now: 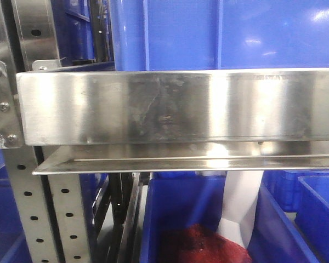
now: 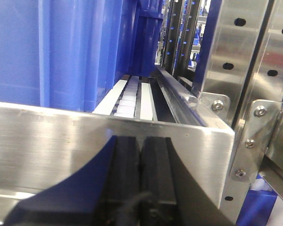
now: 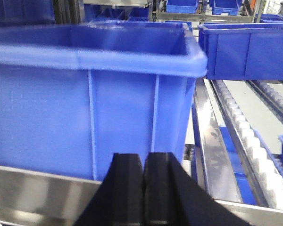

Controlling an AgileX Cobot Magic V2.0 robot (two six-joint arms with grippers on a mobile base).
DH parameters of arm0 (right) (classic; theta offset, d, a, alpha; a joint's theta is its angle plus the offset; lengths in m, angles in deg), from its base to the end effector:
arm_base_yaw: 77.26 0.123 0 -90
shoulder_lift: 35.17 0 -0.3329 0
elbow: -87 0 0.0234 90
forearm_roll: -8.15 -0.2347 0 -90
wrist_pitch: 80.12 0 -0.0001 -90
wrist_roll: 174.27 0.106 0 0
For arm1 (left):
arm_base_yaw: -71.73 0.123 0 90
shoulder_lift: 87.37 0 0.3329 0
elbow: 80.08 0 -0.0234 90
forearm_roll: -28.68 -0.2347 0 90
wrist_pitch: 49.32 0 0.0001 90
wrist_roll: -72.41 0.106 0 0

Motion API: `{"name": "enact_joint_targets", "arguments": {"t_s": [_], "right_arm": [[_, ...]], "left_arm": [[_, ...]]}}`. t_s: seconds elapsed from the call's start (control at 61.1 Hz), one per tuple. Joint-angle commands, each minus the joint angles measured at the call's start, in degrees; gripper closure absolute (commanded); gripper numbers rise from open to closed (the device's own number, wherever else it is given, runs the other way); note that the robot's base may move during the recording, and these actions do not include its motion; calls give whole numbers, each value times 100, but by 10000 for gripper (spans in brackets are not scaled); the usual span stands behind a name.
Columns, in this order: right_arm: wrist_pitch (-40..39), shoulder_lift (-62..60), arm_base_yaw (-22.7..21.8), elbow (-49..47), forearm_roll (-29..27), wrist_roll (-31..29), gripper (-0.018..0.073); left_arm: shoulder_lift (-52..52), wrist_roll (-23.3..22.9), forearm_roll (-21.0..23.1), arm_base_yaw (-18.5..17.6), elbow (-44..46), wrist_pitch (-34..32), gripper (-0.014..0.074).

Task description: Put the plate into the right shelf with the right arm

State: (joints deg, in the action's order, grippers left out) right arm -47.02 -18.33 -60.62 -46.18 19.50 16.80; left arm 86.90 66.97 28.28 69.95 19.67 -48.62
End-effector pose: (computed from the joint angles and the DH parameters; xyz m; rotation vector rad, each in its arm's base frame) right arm -0.0101 -0.0149 0.3330 -0.1404 1.6754 0.1483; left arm 0.0071 -0.0002 0.2021 -0.0431 1.5130 -0.0953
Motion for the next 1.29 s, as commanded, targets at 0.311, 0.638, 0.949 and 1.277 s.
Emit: {"name": "enact_joint_targets", "arguments": {"t_s": [0.311,0.638,0.949,1.277], "right_arm": [[-2542,-339,-1451,1589,-1416,-1252,513],[-4421,-728,-1684,3303,-1416,-1252,513],[-3969,-1044,-1684,3274,-1416,-1252,513],[-3732,-1155,-1684,3280,-1411,-1252,513]], "left_arm": [[49,-34,-1,-21,-43,-510,643],[49,-34,-1,-21,-43,-510,643],[49,-34,-1,-21,-43,-510,643],[49,-34,-1,-21,-43,-510,643]]}}
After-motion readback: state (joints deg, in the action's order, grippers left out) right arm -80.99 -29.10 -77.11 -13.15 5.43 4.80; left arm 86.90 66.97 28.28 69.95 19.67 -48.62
